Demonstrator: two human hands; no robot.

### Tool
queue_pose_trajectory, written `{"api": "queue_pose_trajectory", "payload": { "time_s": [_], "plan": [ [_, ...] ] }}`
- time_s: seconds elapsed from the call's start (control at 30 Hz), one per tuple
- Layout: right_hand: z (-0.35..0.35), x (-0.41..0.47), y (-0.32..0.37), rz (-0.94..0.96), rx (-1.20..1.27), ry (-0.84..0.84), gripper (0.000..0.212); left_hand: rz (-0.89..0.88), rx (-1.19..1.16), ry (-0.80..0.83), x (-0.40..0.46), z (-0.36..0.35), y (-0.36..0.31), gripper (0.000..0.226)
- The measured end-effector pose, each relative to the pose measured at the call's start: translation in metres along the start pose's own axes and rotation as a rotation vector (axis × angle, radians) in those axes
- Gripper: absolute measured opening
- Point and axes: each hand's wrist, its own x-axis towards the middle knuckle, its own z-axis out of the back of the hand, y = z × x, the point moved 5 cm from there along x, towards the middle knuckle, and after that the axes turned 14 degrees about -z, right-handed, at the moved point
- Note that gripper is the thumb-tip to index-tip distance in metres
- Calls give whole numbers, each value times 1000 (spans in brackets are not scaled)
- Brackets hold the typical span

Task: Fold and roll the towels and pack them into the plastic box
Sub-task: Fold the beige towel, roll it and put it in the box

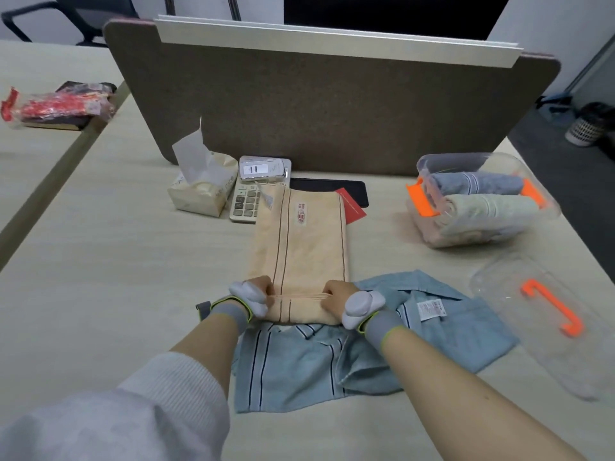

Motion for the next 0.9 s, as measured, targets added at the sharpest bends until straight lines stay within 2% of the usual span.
{"api": "queue_pose_trajectory", "payload": {
  "time_s": [0.1, 0.17, 0.2, 0.3, 0.33, 0.43, 0.5, 0.6, 0.67, 0.7, 0.77, 0.83, 0.9],
  "plan": [
    [-2, 10, -2, 14, 10, -77, 18, -5, -3, -73, 0, 7, -7, 35],
    [-4, 16, -1, 13, 6, -106, 39, -38, 44, -52, 1, 9, -14, 39],
    [-4, 16, 2, 30, 1, -126, 40, -66, 50, -13, 1, 8, -18, 40],
    [-5, 10, 4, 84, -117, -220, 19, -98, 27, 49, 2, 3, -28, 42],
    [-8, 10, 4, 115, -167, -242, 27, -102, 13, 43, 3, 2, -29, 41],
    [-13, 4, 2, 147, -265, -357, 31, -127, 29, 63, 3, -1, -31, 34],
    [-14, 1, 0, 190, -279, -427, 33, -169, 91, 70, 5, -3, -33, 19],
    [-15, -9, 5, 273, -373, -549, 21, -186, 106, 23, 11, -5, -35, 16],
    [-10, -11, 9, 257, -404, -552, 27, -181, 87, 0, 13, -2, -37, 9],
    [-9, -7, 10, 266, -411, -564, 26, -168, 69, -11, 14, 0, -37, 17],
    [-10, 0, 12, 302, -388, -497, 16, -164, 29, -32, 16, 3, -36, 20],
    [-8, 13, 9, 246, -312, -377, 27, -175, -33, -55, 18, 3, -36, 13],
    [-1, 19, 10, 249, -266, -312, 28, -199, -74, -126, 18, 5, -36, 16]
  ]
}}
